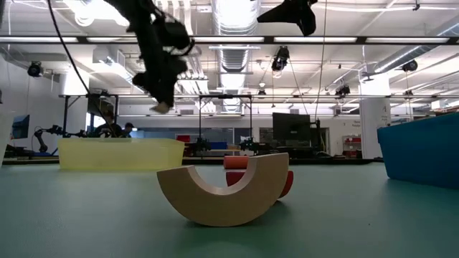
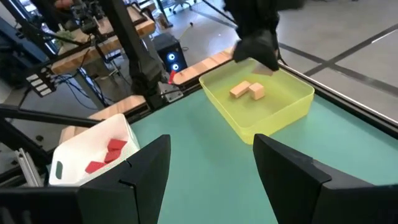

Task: Sort & place blocks by color
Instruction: Put the light brown block into the yellow bin

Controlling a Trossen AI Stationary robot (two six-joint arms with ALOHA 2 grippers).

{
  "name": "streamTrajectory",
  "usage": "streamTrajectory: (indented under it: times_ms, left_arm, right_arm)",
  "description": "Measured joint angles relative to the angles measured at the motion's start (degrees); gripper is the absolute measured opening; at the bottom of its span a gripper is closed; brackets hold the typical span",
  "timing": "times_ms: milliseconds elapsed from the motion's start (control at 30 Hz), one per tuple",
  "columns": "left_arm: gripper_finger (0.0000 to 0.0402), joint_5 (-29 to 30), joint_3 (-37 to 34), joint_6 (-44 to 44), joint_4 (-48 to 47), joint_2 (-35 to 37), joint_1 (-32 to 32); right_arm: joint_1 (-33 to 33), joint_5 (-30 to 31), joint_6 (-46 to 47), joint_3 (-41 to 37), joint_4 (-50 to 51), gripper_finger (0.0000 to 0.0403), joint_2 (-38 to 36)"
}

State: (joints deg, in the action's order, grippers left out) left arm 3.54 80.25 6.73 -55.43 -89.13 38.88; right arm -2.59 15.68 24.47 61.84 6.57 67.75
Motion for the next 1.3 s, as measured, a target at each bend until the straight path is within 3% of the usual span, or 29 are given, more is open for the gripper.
streamTrajectory:
  times_ms: [233,533,1300]
  left_arm:
    - [0.0123,-0.21,-0.11,-1.31,-4.32,-8.99,6.34]
    - [0.0123,-0.38,-0.15,-2.64,-3.15,-15.11,7.54]
    - [0.014,-0.36,-1.05,-2.64,-0.23,-16.48,7.51]
  right_arm:
    - [0.0,0.0,0.0,0.0,0.58,0.0219,0.72]
    - [0.0,0.46,-0.02,0.0,0.67,0.0219,0.72]
    - [0.0,1.49,-1.51,0.0,0.7,0.0219,0.72]
